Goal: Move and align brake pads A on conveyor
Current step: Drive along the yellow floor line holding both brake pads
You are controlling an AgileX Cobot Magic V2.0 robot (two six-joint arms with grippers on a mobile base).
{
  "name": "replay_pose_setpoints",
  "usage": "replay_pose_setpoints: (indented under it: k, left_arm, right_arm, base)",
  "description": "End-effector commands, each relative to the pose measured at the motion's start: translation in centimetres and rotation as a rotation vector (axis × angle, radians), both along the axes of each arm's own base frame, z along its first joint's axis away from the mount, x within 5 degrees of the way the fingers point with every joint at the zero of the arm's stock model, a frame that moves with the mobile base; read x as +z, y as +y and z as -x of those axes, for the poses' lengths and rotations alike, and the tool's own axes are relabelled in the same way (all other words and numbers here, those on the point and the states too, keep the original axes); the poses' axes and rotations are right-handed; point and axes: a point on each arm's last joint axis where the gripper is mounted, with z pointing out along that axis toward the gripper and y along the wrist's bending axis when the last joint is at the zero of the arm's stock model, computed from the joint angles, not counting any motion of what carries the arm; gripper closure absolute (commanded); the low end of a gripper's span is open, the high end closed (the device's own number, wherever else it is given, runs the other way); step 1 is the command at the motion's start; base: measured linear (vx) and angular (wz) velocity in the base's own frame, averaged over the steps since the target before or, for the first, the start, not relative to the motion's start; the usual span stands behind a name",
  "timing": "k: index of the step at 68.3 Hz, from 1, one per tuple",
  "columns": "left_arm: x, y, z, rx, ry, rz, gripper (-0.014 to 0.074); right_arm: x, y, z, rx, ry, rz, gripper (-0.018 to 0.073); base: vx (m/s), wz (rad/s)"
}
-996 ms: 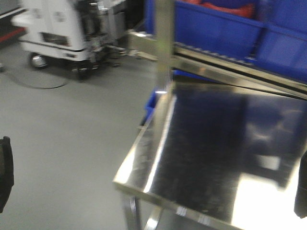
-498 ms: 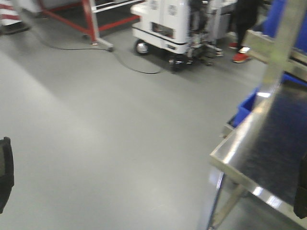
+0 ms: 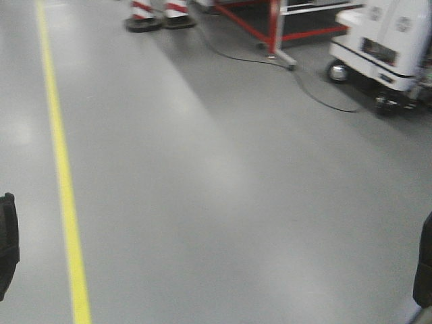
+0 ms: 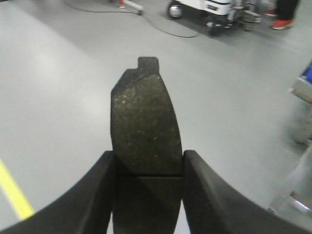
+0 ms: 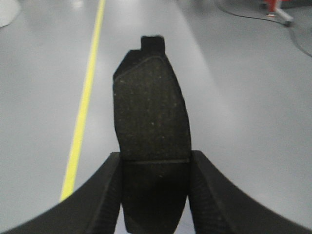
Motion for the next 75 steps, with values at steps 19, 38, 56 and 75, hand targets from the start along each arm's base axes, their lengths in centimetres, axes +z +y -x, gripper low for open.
replay_pose_setpoints:
  k: [19,38,56,75]
  left_arm:
    - [1.66,-0.23,-0.26,-0.011,-0.105,0.048,0.0603]
    - [1.66,-0.23,-0.26,-0.011,-0.105,0.048,0.0603]
    - [1.66,-0.23,-0.26,-0.011,-0.105,0.049,0.0603]
    - [1.66,-0.23,-0.26,-0.011,-0.105,0.049,0.0603]
  right_arm:
    - [1.7,0.01,-0.33,-0.007,-0.115,-0.025,0.0564]
    - [1.7,0.01,-0.33,-0.007,-0.115,-0.025,0.0564]
    - [1.7,0.02,-0.33,-0.006,-0.115,-0.025,0.0564]
    - [1.7,0.02,-0.33,-0.006,-0.115,-0.025,0.0564]
  base:
    - [-0.12,0.84]
    - [-0.08,0.65]
    - [0.02,0.15]
    - [0.15,-0.01]
